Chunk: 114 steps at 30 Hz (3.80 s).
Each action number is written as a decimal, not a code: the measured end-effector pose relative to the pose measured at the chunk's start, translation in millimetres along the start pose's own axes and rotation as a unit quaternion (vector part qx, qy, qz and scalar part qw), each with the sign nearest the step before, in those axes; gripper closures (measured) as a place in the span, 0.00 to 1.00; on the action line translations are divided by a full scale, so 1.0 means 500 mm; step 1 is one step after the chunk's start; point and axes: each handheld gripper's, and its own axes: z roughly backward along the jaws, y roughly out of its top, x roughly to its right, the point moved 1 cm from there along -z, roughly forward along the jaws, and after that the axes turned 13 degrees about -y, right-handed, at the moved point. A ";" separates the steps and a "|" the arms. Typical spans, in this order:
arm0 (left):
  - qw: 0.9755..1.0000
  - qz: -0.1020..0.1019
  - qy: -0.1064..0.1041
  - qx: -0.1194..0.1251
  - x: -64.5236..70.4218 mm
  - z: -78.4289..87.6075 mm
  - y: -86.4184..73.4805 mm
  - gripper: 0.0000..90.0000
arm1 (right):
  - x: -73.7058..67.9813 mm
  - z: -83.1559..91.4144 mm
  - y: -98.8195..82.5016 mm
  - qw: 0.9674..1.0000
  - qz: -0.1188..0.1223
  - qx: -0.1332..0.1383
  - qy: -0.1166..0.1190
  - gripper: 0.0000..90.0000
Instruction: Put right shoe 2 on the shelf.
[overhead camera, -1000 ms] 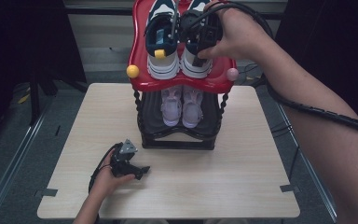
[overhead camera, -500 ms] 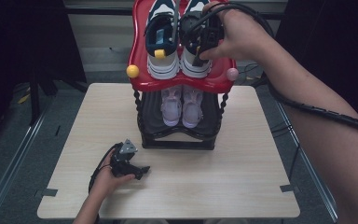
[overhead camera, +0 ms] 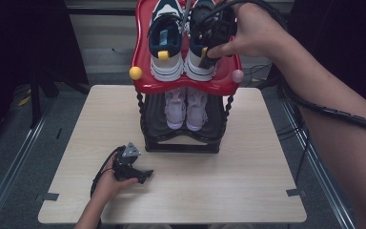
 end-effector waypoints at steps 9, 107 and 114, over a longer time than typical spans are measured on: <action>1.000 -0.002 0.001 0.000 0.000 0.000 0.000 0.00 | 0.002 0.036 -0.017 0.998 -0.033 -0.005 0.053 0.22; 1.000 0.001 -0.002 0.000 0.000 0.000 0.000 0.00 | -0.229 -0.053 -0.267 0.982 -0.005 -0.071 0.175 0.19; 1.000 0.003 -0.001 0.003 0.000 0.000 0.000 0.00 | -0.243 -0.075 -0.285 0.981 -0.014 -0.074 0.181 0.19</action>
